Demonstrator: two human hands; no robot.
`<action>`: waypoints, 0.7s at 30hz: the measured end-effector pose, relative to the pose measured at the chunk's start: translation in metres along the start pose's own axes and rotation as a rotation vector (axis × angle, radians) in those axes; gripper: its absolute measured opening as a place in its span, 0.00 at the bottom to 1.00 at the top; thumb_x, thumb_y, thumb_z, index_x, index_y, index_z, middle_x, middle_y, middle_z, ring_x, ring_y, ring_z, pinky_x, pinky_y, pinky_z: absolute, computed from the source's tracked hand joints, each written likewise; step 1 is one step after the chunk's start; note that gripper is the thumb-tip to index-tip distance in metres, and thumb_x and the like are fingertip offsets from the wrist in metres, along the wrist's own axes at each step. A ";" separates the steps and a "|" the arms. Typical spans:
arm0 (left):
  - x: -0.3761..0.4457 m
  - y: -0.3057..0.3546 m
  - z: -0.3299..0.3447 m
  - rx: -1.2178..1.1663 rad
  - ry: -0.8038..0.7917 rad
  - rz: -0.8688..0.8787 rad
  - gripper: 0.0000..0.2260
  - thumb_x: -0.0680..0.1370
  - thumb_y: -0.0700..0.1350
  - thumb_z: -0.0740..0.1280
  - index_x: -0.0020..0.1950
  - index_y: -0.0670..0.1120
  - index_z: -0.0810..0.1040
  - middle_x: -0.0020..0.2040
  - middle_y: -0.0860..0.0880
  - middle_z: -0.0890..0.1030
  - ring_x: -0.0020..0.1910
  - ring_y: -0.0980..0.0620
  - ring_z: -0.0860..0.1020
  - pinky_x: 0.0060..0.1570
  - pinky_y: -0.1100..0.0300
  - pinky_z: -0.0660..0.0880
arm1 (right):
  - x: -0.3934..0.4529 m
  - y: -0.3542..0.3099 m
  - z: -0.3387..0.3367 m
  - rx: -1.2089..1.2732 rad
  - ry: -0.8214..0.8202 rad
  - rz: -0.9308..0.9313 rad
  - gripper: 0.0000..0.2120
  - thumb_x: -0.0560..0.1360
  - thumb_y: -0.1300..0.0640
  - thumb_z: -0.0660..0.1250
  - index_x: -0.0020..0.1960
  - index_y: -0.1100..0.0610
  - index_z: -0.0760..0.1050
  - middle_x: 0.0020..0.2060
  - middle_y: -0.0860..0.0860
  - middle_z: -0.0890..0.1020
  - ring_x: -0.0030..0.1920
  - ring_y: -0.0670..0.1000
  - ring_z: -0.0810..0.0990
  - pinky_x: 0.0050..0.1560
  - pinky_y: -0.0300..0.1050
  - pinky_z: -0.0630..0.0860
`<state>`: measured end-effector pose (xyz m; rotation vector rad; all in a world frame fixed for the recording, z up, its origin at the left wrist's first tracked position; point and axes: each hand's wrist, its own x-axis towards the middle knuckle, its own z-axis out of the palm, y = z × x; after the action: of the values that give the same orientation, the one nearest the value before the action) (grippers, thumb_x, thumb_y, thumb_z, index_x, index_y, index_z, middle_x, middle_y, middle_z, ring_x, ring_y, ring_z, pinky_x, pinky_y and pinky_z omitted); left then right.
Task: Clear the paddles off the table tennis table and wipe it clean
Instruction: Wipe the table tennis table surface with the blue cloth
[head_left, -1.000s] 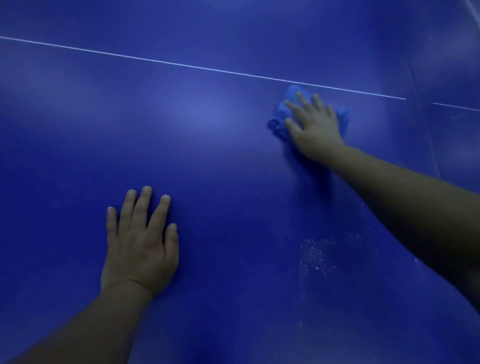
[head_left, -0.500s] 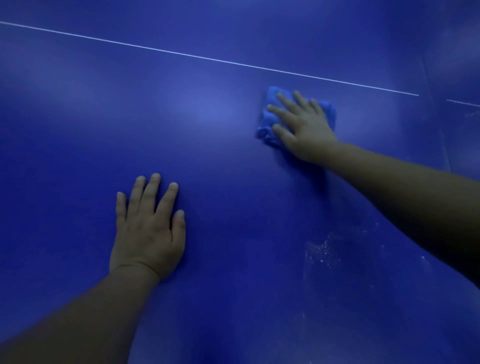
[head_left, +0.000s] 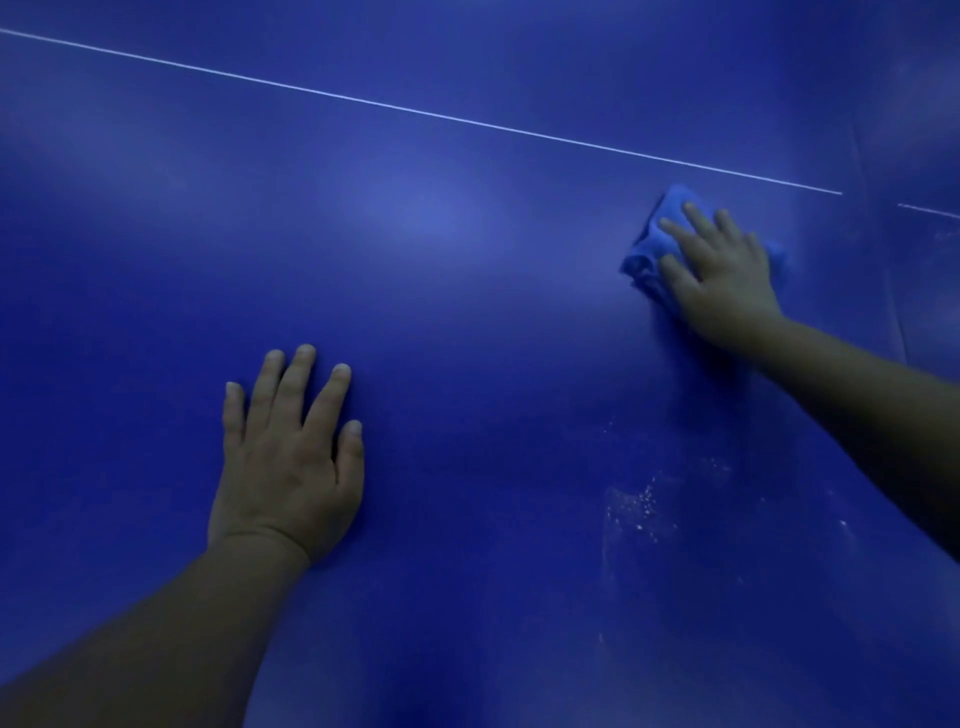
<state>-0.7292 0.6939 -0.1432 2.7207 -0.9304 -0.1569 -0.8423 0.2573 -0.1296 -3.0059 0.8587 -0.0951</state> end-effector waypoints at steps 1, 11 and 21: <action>0.000 0.000 0.000 -0.001 -0.002 0.000 0.28 0.80 0.56 0.50 0.76 0.46 0.67 0.79 0.43 0.61 0.80 0.44 0.53 0.77 0.42 0.43 | -0.021 -0.006 0.001 0.021 -0.004 -0.030 0.30 0.78 0.40 0.50 0.74 0.52 0.69 0.75 0.56 0.67 0.74 0.65 0.64 0.68 0.66 0.62; 0.001 0.002 -0.001 0.010 -0.010 -0.008 0.28 0.80 0.56 0.50 0.76 0.45 0.67 0.79 0.42 0.61 0.80 0.42 0.53 0.77 0.39 0.46 | -0.025 -0.017 -0.001 0.064 -0.027 0.013 0.30 0.78 0.38 0.47 0.76 0.48 0.66 0.78 0.51 0.63 0.77 0.62 0.60 0.72 0.65 0.57; 0.002 0.000 -0.003 0.000 0.000 -0.008 0.27 0.80 0.55 0.51 0.76 0.45 0.67 0.79 0.42 0.61 0.80 0.43 0.53 0.77 0.42 0.43 | -0.104 -0.058 0.000 0.017 -0.111 -0.717 0.24 0.81 0.42 0.53 0.75 0.47 0.66 0.77 0.51 0.64 0.77 0.62 0.60 0.74 0.64 0.55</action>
<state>-0.7275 0.6931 -0.1407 2.7242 -0.9203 -0.1591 -0.9002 0.3618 -0.1340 -3.0933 -0.2520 0.0586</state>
